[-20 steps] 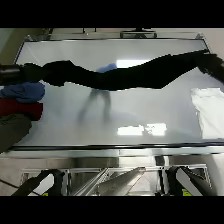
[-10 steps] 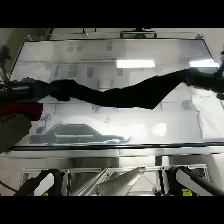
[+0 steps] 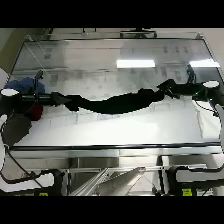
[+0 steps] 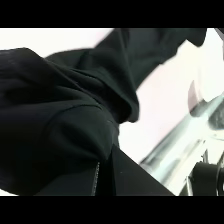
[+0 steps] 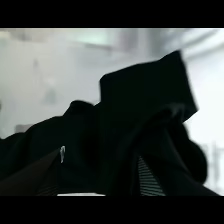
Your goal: Fold the shirts.
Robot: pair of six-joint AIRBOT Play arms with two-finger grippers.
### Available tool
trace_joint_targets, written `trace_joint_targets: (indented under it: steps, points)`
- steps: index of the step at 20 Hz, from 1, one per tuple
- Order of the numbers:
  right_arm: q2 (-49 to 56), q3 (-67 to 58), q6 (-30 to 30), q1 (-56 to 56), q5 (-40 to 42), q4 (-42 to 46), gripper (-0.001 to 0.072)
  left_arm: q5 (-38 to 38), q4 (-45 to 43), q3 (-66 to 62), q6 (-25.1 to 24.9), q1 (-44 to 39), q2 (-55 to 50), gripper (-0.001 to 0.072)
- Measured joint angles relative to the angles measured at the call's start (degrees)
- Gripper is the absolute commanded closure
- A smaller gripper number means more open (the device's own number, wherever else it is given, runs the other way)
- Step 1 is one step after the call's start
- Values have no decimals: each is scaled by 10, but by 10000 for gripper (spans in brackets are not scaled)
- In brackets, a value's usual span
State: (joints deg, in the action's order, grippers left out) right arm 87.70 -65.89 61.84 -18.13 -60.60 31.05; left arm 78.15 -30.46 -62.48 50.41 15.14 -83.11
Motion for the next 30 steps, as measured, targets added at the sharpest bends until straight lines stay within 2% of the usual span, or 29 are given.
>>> trace_joint_targets:
  steps: [7,12,15,16,17,18,19,20,23,24,25,28,30]
  points:
    - [7,39,-28,-44,-97,66,188,-2,1,-63,-4,-2,-58,688]
    - [7,92,-35,-18,-110,82,188,-2,0,-70,-4,-3,-64,688]
    - [8,104,-40,10,-81,84,189,-2,0,-71,-4,-3,-65,685]
    - [8,106,-41,19,-63,81,189,-1,0,-71,-5,-2,-65,552]
    - [8,108,-41,26,-45,75,191,-1,0,-71,-5,1,-65,357]
    - [8,108,-43,30,-31,66,204,0,0,-72,-5,6,-65,263]
    - [8,109,-45,34,-21,58,274,3,0,-72,-5,14,-65,72]
    - [8,110,-50,37,-12,48,288,5,0,-72,-3,24,-65,-4]
    - [8,110,-59,40,5,29,290,7,0,-72,8,60,-65,1]
    - [8,110,-61,41,9,25,368,5,-1,-72,12,69,-66,1]
    - [8,110,-62,42,14,22,490,-3,-3,-72,14,73,-66,1]
    - [9,110,-64,42,27,13,510,-28,-48,-72,21,59,-66,1]
    - [9,110,-65,43,33,6,690,-47,-106,-72,33,32,-66,1]
